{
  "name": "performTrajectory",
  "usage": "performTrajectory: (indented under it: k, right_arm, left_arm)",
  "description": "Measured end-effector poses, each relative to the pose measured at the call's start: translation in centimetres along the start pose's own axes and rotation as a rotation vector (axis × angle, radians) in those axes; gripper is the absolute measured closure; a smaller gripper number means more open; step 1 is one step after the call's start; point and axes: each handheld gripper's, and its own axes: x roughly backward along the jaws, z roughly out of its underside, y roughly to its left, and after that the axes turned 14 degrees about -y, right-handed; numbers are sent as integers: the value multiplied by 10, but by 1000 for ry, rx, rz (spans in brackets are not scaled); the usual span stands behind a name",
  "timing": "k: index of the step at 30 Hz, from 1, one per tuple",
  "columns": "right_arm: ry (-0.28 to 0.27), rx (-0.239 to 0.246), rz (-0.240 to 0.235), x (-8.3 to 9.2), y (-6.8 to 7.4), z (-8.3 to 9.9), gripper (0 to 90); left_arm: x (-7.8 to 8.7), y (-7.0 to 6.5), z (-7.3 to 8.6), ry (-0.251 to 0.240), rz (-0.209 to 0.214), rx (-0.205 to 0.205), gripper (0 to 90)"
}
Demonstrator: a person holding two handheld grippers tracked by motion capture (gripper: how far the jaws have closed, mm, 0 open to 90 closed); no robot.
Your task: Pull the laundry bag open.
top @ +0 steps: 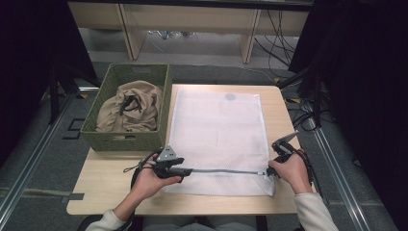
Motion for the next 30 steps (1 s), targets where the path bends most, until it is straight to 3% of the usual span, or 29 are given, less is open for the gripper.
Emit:
performTrajectory:
  k: [1,2,3,5,6,7,8,9,10,11,12,13,14,15,16,18,19,20,21,22,23,25,26,27,28,29,30]
  right_arm:
    - [-52,106,-21,-5,-6,0,703]
    - [6,36,-10,-2,-1,-1,719]
    - [4,37,-3,-2,1,-1,728]
    - [7,53,11,-3,4,-1,760]
    - [7,53,11,-3,4,-1,760]
    - [-1,93,9,-5,2,-1,783]
    - [-23,66,17,-6,6,0,807]
    - [-17,90,12,-6,5,-2,830]
    - [19,31,27,-4,10,-1,855]
    - [-7,56,8,-5,8,-2,858]
    - [6,90,5,-5,5,-2,860]
    - [-10,77,-1,-5,6,-2,862]
    - [-27,99,-8,-5,4,-1,863]
    - [-13,58,-16,-2,6,-1,863]
    - [-32,92,-14,-2,5,-1,863]
    - [-32,106,-27,0,4,-2,863]
    - [-30,95,-21,2,6,-1,863]
    - [-43,55,-17,3,9,0,863]
    - [-49,100,-23,4,7,-1,863]
    - [-47,116,-18,4,8,-1,863]
    - [-27,68,-11,7,12,-1,863]
    - [-49,119,-19,8,11,-1,863]
    - [-75,123,-26,7,11,0,862]
    - [-17,72,-8,11,15,-1,863]
    - [-38,101,-19,12,13,-1,863]
    - [-67,133,-22,10,11,-1,863]
    - [-54,117,-19,12,13,-1,863]
  left_arm:
    - [0,0,-1,4,1,-17,436]
    - [-2,-1,0,1,11,-8,436]
    - [-2,-1,-1,11,10,-23,436]
    - [-5,-3,-2,12,30,-6,436]
    - [-7,-5,-1,5,18,-6,436]
    - [-8,-3,-2,16,35,-41,436]
    - [-10,-6,-2,11,28,-18,437]
    - [-11,-6,-3,28,40,-16,438]
    - [-12,-6,-3,29,46,-38,444]
    - [-15,-8,-3,17,43,-32,444]
    - [-16,-9,-4,26,51,-35,444]
    - [-19,-11,-5,14,56,-17,444]
    - [-21,-10,-7,23,65,-32,446]
    - [-23,-12,-8,26,79,-17,452]
    - [-25,-14,-10,15,80,-21,455]
    - [-31,-16,-13,13,100,-34,457]
    - [-33,-17,-15,12,117,-38,465]
    - [-36,-19,-16,-1,135,-51,477]
    - [-39,-20,-17,-2,147,-61,478]
    - [-42,-22,-19,1,150,-69,480]
    - [-44,-24,-21,2,158,-69,482]
    - [-50,-27,-25,12,179,-71,483]
    - [-53,-29,-26,0,178,-65,483]
    - [-55,-29,-28,6,179,-83,485]
    - [-57,-29,-31,22,193,-88,485]
    - [-61,-33,-32,5,188,-77,485]
    - [-63,-33,-34,15,194,-91,486]
